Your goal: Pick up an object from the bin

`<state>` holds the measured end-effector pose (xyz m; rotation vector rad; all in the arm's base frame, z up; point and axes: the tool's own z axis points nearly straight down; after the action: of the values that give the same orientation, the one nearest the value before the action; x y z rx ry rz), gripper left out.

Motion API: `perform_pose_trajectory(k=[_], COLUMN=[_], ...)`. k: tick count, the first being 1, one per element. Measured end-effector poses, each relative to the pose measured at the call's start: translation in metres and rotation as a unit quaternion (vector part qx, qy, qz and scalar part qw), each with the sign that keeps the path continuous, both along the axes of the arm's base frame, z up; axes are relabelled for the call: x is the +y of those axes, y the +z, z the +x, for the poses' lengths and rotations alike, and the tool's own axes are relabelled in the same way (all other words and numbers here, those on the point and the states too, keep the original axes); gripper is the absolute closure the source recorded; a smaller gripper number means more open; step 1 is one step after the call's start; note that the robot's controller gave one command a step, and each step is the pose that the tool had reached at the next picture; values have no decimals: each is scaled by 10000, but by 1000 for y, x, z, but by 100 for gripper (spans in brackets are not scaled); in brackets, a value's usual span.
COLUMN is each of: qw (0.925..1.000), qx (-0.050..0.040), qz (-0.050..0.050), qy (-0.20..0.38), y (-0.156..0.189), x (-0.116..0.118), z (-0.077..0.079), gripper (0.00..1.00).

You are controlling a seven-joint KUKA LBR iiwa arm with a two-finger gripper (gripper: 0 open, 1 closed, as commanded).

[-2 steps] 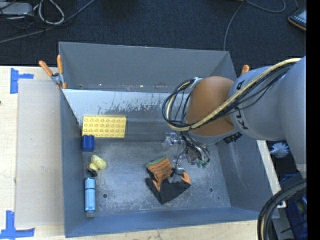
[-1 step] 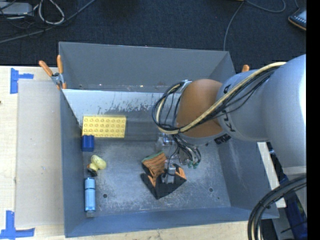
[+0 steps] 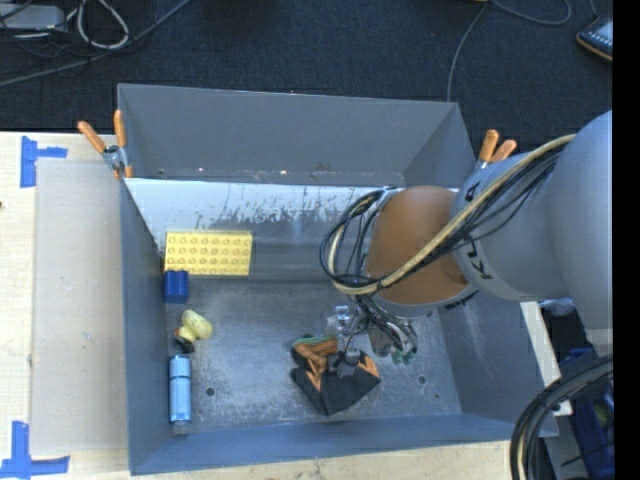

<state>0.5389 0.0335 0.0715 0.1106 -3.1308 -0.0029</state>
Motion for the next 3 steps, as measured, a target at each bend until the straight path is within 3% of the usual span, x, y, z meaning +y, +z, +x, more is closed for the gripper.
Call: perform_pose_trajectory(k=[1, 2, 3], qw=[10000, 10000, 10000], qx=[0, -5, 3], qz=[0, 3, 2], qy=[-1, 83, 81], y=[0, 29, 29], x=[0, 9, 9], z=[0, -6, -7], gripper=[100, 0, 0])
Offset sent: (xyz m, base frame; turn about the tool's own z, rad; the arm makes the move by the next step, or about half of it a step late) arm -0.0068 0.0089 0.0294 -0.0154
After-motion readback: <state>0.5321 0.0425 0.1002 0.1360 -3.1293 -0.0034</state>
